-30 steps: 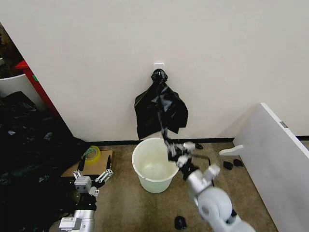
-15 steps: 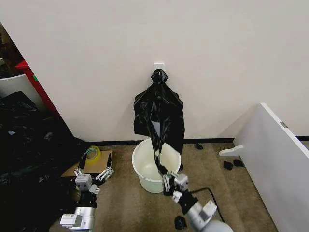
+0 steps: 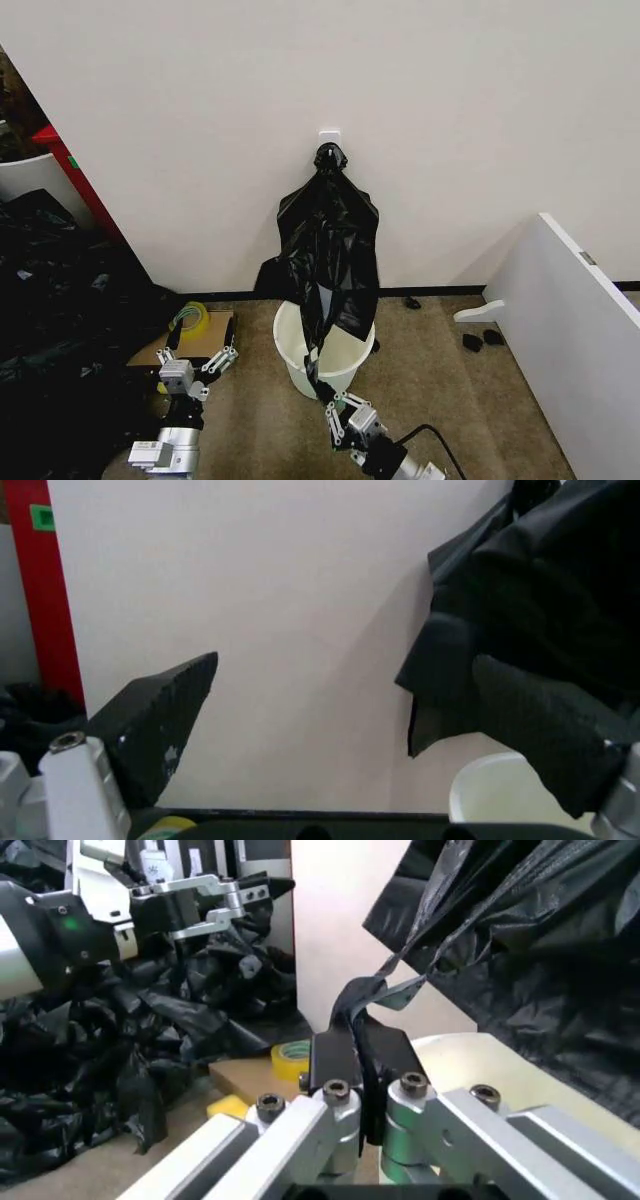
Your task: Place the garbage bag over the trash bin.
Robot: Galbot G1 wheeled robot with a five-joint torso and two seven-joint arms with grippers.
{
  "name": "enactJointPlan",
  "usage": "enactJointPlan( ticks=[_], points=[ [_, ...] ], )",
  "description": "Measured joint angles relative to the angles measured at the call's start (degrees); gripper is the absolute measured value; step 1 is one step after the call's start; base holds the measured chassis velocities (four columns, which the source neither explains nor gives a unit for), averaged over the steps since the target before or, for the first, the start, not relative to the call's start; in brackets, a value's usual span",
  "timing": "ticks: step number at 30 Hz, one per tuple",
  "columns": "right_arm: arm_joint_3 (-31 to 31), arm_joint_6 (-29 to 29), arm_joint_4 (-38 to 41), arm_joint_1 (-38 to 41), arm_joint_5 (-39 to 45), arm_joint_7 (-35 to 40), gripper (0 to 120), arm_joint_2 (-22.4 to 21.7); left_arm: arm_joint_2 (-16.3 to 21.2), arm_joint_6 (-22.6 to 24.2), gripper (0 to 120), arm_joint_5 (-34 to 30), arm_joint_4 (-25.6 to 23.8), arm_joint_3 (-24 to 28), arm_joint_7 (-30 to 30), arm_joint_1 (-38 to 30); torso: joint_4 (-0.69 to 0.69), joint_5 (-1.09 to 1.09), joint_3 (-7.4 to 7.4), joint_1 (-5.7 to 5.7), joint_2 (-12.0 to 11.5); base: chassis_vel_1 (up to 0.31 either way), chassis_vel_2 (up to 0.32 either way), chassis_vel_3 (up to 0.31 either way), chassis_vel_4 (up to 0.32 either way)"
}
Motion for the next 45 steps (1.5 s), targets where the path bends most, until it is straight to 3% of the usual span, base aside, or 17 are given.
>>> enactJointPlan(
  ticks=[8,13,16,17,20,21,24,25,29,30,33,34,38,40,43,45],
  points=[
    [1.5,-1.3,0.1,3.5,0.3,5.2,0,1.4,1.3,0.4,100,0.0,-1.8,0.5,-0.1,-0.4,0.01,0.00,0.00,0.00,0.0,0.000,0.000,0.000,0.000],
    [3.2,-2.4,0.2,5.8,-2.9,9.4,0,2.4,5.7,2.5,100,-1.6,-4.4,2.2,0.0,-2.4,0.01,-0.01,0.00,0.01,0.0,0.000,0.000,0.000,0.000],
    [4.3,-2.3,-0.6,7.7,-7.8,11.6,0,3.0,12.4,5.7,100,-5.7,-6.7,4.4,0.4,-6.4,0.00,0.00,0.01,0.01,0.0,0.000,0.000,0.000,0.000],
    [4.3,-2.3,-0.6,7.7,-7.8,11.6,0,3.0,12.4,5.7,100,-5.7,-6.7,4.4,0.4,-6.4,0.00,0.00,0.01,0.01,0.0,0.000,0.000,0.000,0.000],
    [3.7,-2.2,-1.9,10.4,-11.1,13.1,0,3.4,20.2,9.6,100,-10.4,-9.4,6.0,0.8,-10.5,-0.05,-0.02,0.01,0.02,0.0,0.000,0.000,0.000,0.000],
    [3.7,-2.2,-1.9,10.4,-11.1,13.1,0,3.4,20.2,9.6,100,-10.4,-9.4,6.0,0.8,-10.5,-0.05,-0.02,0.01,0.02,0.0,0.000,0.000,0.000,0.000],
    [0.6,-2.0,-4.0,14.5,-12.3,13.8,0,2.9,26.4,13.7,100,-14.1,-12.4,6.2,1.4,-12.7,0.06,0.00,0.01,0.01,0.0,0.000,0.000,0.000,0.000],
    [0.6,-2.0,-4.0,14.5,-12.3,13.8,0,2.9,26.4,13.7,100,-14.1,-12.4,6.2,1.4,-12.7,0.06,0.00,0.01,0.01,0.0,0.000,0.000,0.000,0.000],
    [-0.2,-1.3,-4.6,15.2,-13.8,14.0,0,3.3,32.8,19.4,100,-20.6,-11.9,11.0,0.7,-22.3,-0.02,-0.01,0.01,0.01,0.0,0.000,0.000,0.000,0.000],
    [-0.2,-1.3,-4.6,15.2,-13.8,14.0,0,3.3,32.8,19.4,100,-20.6,-11.9,11.0,0.7,-22.3,-0.02,-0.01,0.01,0.01,0.0,0.000,0.000,0.000,0.000],
    [0.3,-0.8,-4.7,15.2,-14.7,14.0,0,3.9,36.6,24.4,100,-25.6,-8.7,20.1,-1.3,-35.0,0.01,-0.02,0.01,0.02,0.0,0.000,0.000,0.000,0.000],
    [0.3,-0.8,-4.7,15.2,-14.7,14.0,0,3.9,36.6,24.4,100,-25.6,-8.7,20.1,-1.3,-35.0,0.01,-0.02,0.01,0.02,0.0,0.000,0.000,0.000,0.000],
    [1.6,0.4,-4.9,15.0,-16.2,13.9,0,4.5,38.1,29.4,100,-29.6,-4.4,30.9,-3.4,-49.1,-0.02,0.00,0.01,0.02,0.0,0.000,0.000,0.000,0.000],
    [1.7,0.4,-4.9,15.0,-16.3,13.9,0,4.5,38.2,29.9,100,-30.0,-4.1,31.5,-3.5,-49.8,-0.02,0.00,0.01,0.02,0.0,0.000,0.000,0.000,0.000],
    [2.1,1.2,-4.9,14.8,-16.7,13.8,0,4.9,38.7,36.4,100,-33.9,-0.7,37.9,-3.7,-58.8,0.02,0.00,0.01,0.01,0.0,0.000,0.000,0.000,0.000],
    [2.1,1.3,-4.9,14.8,-16.8,13.8,0,4.9,38.7,37.2,100,-34.3,-0.1,39.1,-3.6,-60.3,0.01,0.00,0.01,0.01,0.0,0.000,0.000,0.000,0.000]
  ],
)
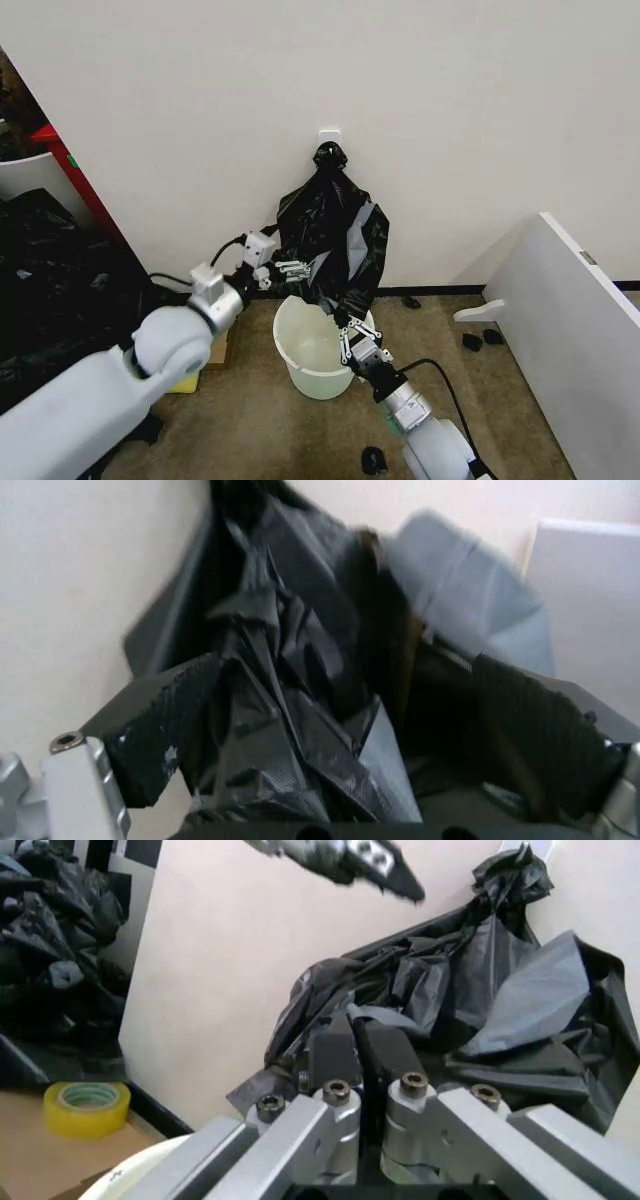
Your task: Place the garbage bag over the trash bin.
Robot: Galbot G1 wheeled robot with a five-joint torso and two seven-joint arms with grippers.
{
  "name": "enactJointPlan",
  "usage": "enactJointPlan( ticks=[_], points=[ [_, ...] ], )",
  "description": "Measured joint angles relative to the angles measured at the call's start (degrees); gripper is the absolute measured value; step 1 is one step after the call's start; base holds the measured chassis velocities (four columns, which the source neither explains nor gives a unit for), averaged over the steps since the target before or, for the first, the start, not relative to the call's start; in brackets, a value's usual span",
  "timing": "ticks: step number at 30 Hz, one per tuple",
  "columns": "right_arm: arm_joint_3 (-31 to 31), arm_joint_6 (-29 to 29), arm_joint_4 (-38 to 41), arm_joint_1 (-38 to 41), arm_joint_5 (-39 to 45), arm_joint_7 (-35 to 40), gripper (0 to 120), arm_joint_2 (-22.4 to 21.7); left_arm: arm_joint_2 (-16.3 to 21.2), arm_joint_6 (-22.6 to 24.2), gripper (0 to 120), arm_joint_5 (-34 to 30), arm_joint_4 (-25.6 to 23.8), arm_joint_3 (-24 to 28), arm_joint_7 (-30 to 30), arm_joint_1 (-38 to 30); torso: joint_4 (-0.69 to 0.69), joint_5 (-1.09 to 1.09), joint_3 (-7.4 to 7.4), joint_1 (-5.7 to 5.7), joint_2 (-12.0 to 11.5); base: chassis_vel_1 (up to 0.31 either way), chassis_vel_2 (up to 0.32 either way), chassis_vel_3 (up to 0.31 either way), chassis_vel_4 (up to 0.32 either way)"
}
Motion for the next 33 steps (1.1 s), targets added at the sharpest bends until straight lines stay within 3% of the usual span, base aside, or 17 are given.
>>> enactJointPlan(
  ticks=[6,10,18,21,27,33],
  points=[
    [0.1,0.9,0.1,-0.2,-0.7,-0.1,0,0.3,-0.9,2.9,100,-2.9,3.4,12.0,1.1,-11.4,-0.01,0.01,0.00,0.00,0.0,0.000,0.000,0.000,0.000],
    [0.4,1.2,0.4,-0.4,-0.7,-0.1,0,0.3,-2.1,5.6,100,-4.7,4.7,16.6,0.7,-16.9,-0.01,0.01,0.00,0.00,0.0,0.000,0.000,0.000,0.000],
    [1.1,1.4,0.9,-0.6,-0.5,-0.1,0,0.1,-4.1,13.5,94,-7.3,5.8,18.9,-3.8,-21.3,-0.01,0.01,0.00,0.00,0.0,0.000,0.000,0.000,0.000],
    [1.2,1.4,1.1,-0.4,-0.2,-0.1,0,0.1,-4.6,17.4,80,-7.8,6.1,19.2,-6.2,-22.0,-0.01,0.01,-0.01,0.00,0.0,0.000,0.000,0.000,0.000],
    [1.2,1.4,1.1,-0.3,-0.2,-0.1,0,0.3,-5.5,19.3,63,-8.2,7.2,19.2,-8.2,-22.2,-0.01,0.01,-0.01,0.00,0.0,0.000,0.000,0.000,0.000],
    [1.1,1.2,1.2,-0.3,0.0,0.0,0,0.4,-6.2,20.6,36,-10.0,7.8,19.6,-9.7,-22.6,-0.01,0.01,-0.01,0.00,0.0,0.000,0.000,0.000,0.000]
  ],
)
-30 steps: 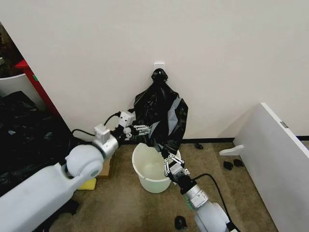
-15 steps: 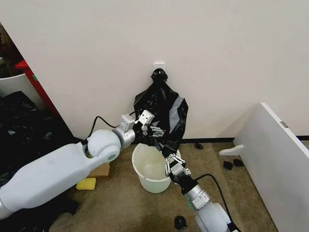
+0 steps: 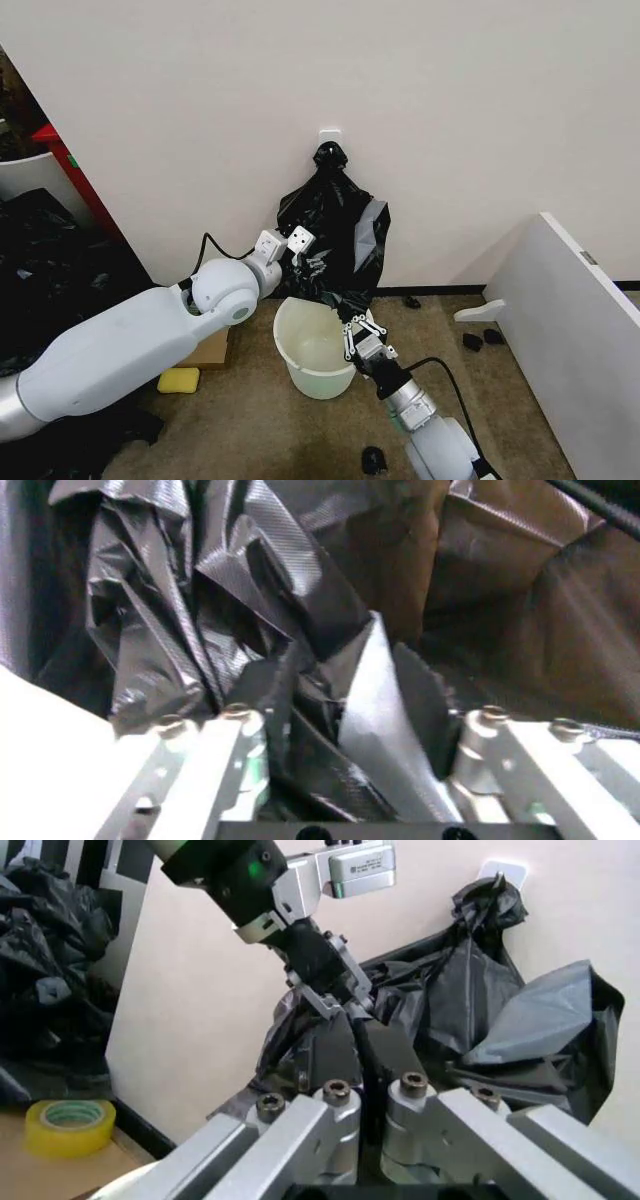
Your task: Place the garbage bag over the trash bin.
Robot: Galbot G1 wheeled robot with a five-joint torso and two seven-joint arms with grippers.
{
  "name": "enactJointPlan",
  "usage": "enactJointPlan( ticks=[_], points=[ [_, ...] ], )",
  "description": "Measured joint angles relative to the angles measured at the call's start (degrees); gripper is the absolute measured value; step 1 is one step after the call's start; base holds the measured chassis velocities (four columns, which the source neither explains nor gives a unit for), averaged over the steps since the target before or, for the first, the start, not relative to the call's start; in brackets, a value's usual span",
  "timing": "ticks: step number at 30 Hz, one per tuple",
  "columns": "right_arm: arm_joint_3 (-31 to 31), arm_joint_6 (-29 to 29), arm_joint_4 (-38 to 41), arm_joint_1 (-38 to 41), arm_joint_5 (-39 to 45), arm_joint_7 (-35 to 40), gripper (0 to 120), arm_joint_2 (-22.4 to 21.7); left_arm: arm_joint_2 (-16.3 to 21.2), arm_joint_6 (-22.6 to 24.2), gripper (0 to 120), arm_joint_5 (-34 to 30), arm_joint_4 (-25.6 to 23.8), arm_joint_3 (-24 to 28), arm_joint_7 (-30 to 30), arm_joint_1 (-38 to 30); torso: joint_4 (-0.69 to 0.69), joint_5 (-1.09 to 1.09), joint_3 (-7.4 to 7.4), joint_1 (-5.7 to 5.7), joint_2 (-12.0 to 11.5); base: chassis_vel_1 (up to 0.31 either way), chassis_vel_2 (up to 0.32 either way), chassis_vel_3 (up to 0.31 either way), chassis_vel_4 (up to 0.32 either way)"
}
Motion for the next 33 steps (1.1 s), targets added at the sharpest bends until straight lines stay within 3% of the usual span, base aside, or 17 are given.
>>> enactJointPlan(
  ticks=[10,16,17,20,21,23,24,27,30,33],
  points=[
    [0.1,-0.2,0.4,0.1,1.4,0.2,0,-0.5,-1.1,2.3,0,-2.1,1.7,-0.5,-2.0,-1.0,-0.01,0.00,0.00,0.00,0.0,0.000,0.000,0.000,0.000],
    [0.1,-0.5,0.4,0.2,2.0,0.4,0,-0.4,-1.1,0.8,0,-2.3,2.2,-3.2,-3.0,1.8,0.00,0.00,0.00,-0.01,0.0,0.000,0.000,0.000,0.000],
    [0.1,-0.6,0.5,0.2,2.4,0.5,0,-0.4,-1.1,-0.4,0,-2.3,2.2,-4.1,-3.0,2.6,0.00,0.00,0.00,-0.01,0.0,0.000,0.000,0.000,0.000],
    [-0.3,-2.3,1.8,-0.2,5.8,1.4,0,-0.5,-0.9,-10.7,0,-3.0,1.5,-10.2,-2.5,8.2,-0.01,-0.01,0.00,-0.01,0.0,0.000,0.000,0.000,0.000],
    [-0.3,-2.3,1.8,-0.2,5.8,1.4,0,-0.5,-0.9,-10.7,0,-3.0,1.5,-10.2,-2.5,8.2,-0.01,-0.01,0.00,-0.01,0.0,0.000,0.000,0.000,0.000],
    [-0.5,-3.5,2.7,-0.3,8.4,2.2,0,-0.6,-1.0,-19.6,0,-4.3,0.0,-16.5,-1.8,13.4,0.01,-0.01,0.00,-0.01,0.0,0.000,0.000,0.000,0.000],
    [-0.5,-3.5,2.7,-0.3,8.4,2.2,0,-0.6,-1.0,-19.6,0,-4.3,0.0,-16.5,-1.8,13.4,0.01,-0.01,0.00,-0.01,0.0,0.000,0.000,0.000,0.000],
    [-0.8,-4.6,3.6,-0.7,11.0,3.0,0,-0.7,-1.7,-29.5,0,-4.7,-1.9,-23.5,0.0,20.3,0.01,-0.01,-0.01,-0.01,0.0,0.000,0.000,0.000,0.000],
    [-1.0,-4.9,3.9,-1.0,11.5,3.1,0,-0.7,-2.0,-32.0,0,-4.7,-2.9,-26.2,0.9,23.5,0.00,-0.01,-0.01,-0.01,0.0,0.000,0.000,0.000,0.000],
    [-1.0,-4.8,3.9,-1.0,10.8,3.1,0,-0.7,-1.1,-30.3,0,-4.0,-4.3,-27.6,3.4,26.4,0.01,-0.02,-0.01,-0.01,0.0,0.000,0.000,0.000,0.000]
  ],
)
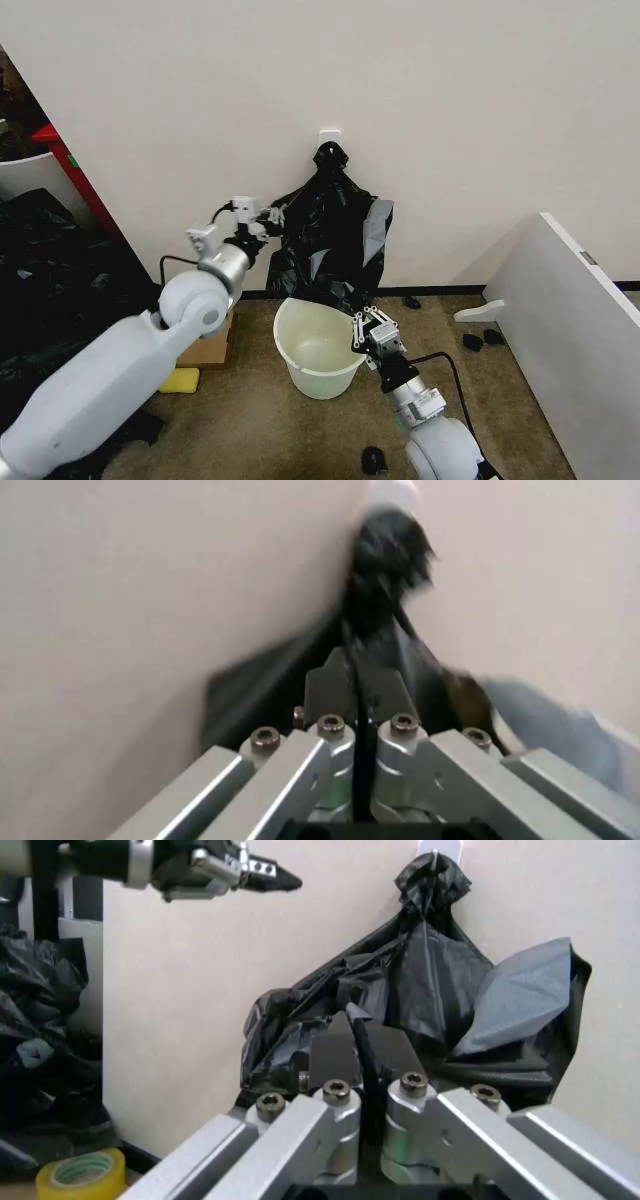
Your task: Place the garbage bag over the trash bin.
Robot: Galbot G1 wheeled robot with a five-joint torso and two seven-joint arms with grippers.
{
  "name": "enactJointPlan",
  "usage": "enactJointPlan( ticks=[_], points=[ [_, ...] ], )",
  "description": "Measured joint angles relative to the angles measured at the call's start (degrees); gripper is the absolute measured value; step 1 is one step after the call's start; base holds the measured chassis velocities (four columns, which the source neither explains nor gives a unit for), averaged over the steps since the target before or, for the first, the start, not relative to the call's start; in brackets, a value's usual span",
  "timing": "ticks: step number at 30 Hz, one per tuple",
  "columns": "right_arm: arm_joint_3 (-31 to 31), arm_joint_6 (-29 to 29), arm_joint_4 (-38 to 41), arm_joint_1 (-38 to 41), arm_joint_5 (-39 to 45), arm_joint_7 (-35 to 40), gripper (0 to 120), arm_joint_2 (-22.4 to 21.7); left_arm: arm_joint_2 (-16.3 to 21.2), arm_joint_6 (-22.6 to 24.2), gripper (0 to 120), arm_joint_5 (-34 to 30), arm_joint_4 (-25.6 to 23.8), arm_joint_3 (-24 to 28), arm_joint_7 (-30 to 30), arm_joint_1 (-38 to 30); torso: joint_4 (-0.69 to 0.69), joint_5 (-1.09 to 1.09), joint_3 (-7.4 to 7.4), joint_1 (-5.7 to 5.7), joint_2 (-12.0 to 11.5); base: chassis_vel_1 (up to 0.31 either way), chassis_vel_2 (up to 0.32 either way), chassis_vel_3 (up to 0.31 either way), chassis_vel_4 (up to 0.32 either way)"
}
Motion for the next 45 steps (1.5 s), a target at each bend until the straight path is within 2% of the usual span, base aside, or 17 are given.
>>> enactJointPlan(
  ticks=[1,5,8,9,12,13,16,18,21,23,24,26,29,33,37,42,45],
  points=[
    [0.0,0.0,0.0,0.0,0.0,0.0,0,0.0,0.0,0.0,0,0.0,0.0,0.0,0.0,0.0,0.00,0.00,0.00,0.00,0.0,0.000,0.000,0.000,0.000],
    [0.2,0.6,-0.3,0.0,-1.8,-0.1,0,0.2,1.9,6.5,6,1.8,-1.8,2.8,1.7,-1.7,0.00,0.02,0.00,0.00,0.0,0.000,0.000,0.000,0.000],
    [0.2,1.3,-0.3,-0.1,-3.7,-0.4,0,0.4,2.0,13.3,19,2.2,-2.0,10.7,1.8,-8.6,-0.02,0.03,0.00,0.00,0.0,0.000,0.000,0.000,0.000],
    [0.2,1.3,-0.3,-0.1,-3.7,-0.4,0,0.4,2.0,13.3,19,2.2,-2.0,10.7,1.8,-8.6,-0.02,0.03,0.00,0.00,0.0,0.000,0.000,0.000,0.000],
    [0.3,1.5,0.1,-0.3,-4.5,-0.7,0,0.7,-0.1,22.9,34,2.0,-0.5,19.7,-2.8,-17.2,-0.04,0.04,0.00,0.00,0.0,0.000,0.000,0.000,0.000],
    [0.3,1.5,0.1,-0.3,-4.5,-0.7,0,0.7,-0.1,22.9,34,2.0,-0.5,19.7,-2.8,-17.2,-0.04,0.04,0.00,0.00,0.0,0.000,0.000,0.000,0.000],
    [0.8,1.7,0.3,-0.6,-4.6,-0.7,0,0.8,-2.1,31.1,50,1.2,0.8,23.5,-7.2,-22.5,-0.01,0.04,0.01,0.00,0.0,0.000,0.000,0.000,0.000],
    [0.9,1.8,0.3,-0.7,-4.6,-0.7,0,0.8,-2.4,32.2,51,1.1,1.0,23.9,-7.9,-23.1,-0.01,0.04,0.01,0.00,0.0,0.000,0.000,0.000,0.000],
    [1.3,2.0,0.3,-1.1,-4.6,-0.9,0,0.7,-4.4,36.1,68,1.1,2.1,25.1,-11.5,-25.0,-0.01,0.03,0.01,0.00,0.0,0.000,0.000,0.000,0.000],
    [1.4,2.0,0.3,-1.2,-4.6,-0.9,0,0.7,-4.8,36.4,69,1.1,2.4,25.2,-11.8,-25.2,0.00,0.03,0.01,0.00,0.0,0.000,0.000,0.000,0.000],
    [1.4,2.1,0.3,-1.2,-4.8,-0.9,0,0.7,-5.5,36.9,78,0.9,3.1,25.4,-12.4,-25.4,-0.01,0.03,0.01,0.00,0.0,0.000,0.000,0.000,0.000],
    [1.4,2.1,0.3,-1.2,-4.9,-0.9,0,0.7,-6.3,37.5,86,0.6,4.0,25.8,-13.2,-25.6,0.00,0.03,0.01,0.00,0.0,0.000,0.000,0.000,0.000],
    [1.5,2.1,0.3,-1.2,-4.9,-0.9,0,0.5,-7.2,38.3,91,-0.2,4.8,26.0,-14.6,-25.7,0.00,0.02,0.01,0.01,0.0,0.000,0.000,0.000,0.000],
    [2.1,2.1,0.3,-1.2,-4.7,-0.9,0,0.3,-8.1,39.7,77,-1.9,5.6,26.1,-17.6,-26.2,-0.01,0.02,0.01,0.00,0.0,0.000,0.000,0.000,0.000],
    [2.4,2.0,0.0,-0.7,-4.4,-0.9,0,0.4,-8.3,39.7,51,-3.2,5.3,26.0,-20.7,-27.2,-0.01,0.02,0.01,0.01,0.0,0.000,0.000,0.000,0.000],
    [2.4,1.8,-0.1,-0.5,-4.4,-0.8,0,0.6,-7.7,39.7,40,-4.6,4.8,26.5,-23.2,-28.2,-0.01,0.02,0.00,0.01,0.0,0.000,0.000,0.000,0.000],
    [2.5,1.7,-0.1,-0.4,-4.4,-0.8,0,0.6,-7.0,39.6,25,-5.1,4.8,27.3,-25.1,-28.6,-0.01,0.02,0.00,0.00,0.0,0.000,0.000,0.000,0.000]
  ],
)
